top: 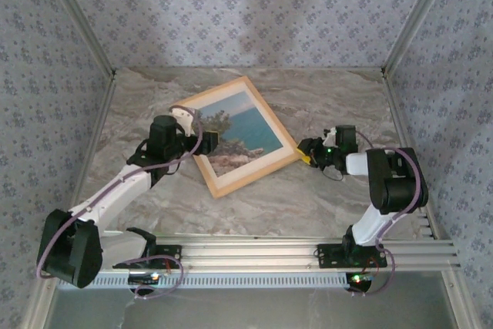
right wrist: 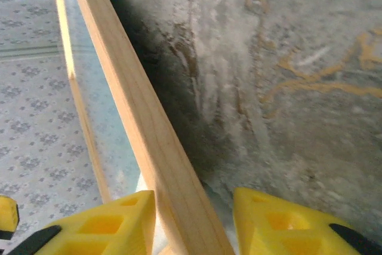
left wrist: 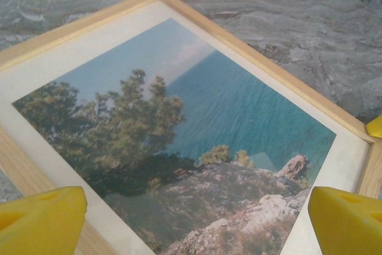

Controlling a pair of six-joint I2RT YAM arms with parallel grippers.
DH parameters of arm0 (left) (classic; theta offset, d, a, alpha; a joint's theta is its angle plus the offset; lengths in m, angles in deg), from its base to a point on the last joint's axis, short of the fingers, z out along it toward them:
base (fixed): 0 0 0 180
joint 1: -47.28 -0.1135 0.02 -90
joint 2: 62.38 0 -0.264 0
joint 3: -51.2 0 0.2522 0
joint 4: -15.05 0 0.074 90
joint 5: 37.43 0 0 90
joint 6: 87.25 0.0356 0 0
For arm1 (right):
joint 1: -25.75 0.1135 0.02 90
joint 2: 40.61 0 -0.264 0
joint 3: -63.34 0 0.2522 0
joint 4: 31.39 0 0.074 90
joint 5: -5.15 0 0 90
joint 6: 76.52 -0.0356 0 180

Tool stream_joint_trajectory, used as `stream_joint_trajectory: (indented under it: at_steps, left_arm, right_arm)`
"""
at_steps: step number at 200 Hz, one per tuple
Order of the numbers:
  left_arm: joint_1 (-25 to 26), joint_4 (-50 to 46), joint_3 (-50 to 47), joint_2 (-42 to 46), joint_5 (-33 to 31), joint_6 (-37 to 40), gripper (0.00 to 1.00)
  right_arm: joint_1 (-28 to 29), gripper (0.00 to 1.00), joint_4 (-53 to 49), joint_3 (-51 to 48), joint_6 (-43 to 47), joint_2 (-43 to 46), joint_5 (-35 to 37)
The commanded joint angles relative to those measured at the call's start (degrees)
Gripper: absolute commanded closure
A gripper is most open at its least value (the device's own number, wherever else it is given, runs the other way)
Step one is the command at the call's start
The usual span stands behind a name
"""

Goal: Put the photo into the frame

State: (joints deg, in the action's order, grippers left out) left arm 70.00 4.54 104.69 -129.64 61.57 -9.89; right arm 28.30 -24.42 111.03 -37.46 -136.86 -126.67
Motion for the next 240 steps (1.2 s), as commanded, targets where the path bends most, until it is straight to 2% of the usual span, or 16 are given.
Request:
stream_joint_trajectory:
  at_steps: [1,34,48,69,85,165,240]
  left_arm:
    - [-1.2,1.7,-1.5,-1.2,-1.7,-3.4,0.05]
    - [-4.5,-0.5,-1.7,-4.9,-2.8,-11.1,0.07]
    - [-6.2,-0.9,-1.5,-6.8,-2.6,-14.2,0.08]
    - [-8.4,-1.7,-0.5,-10.0,-2.2,-16.2,0.08]
    - [-9.7,-2.1,0.3,-12.1,-2.7,-16.8,0.08]
    - [-11.4,-2.1,6.3,-23.1,-1.1,-17.0,0.11]
    - [-11.4,0.4,9.1,-29.6,3.4,-18.9,0.15]
  right_arm:
    - [0.2,0.56,-3.9,0.4,4.9,2.1,2.2]
    - [1.8,0.44,-18.2,3.3,14.4,8.3,11.1]
    - [3.9,0.38,-23.7,5.9,21.3,10.2,16.0]
    - [8.6,0.30,-30.0,11.5,28.8,10.2,23.4]
    - [11.3,0.30,-31.9,15.4,32.6,7.9,26.4]
    - [13.6,0.29,-35.0,29.7,36.6,-8.2,20.5]
    - [14.8,0.30,-35.5,26.9,36.3,-7.9,17.9]
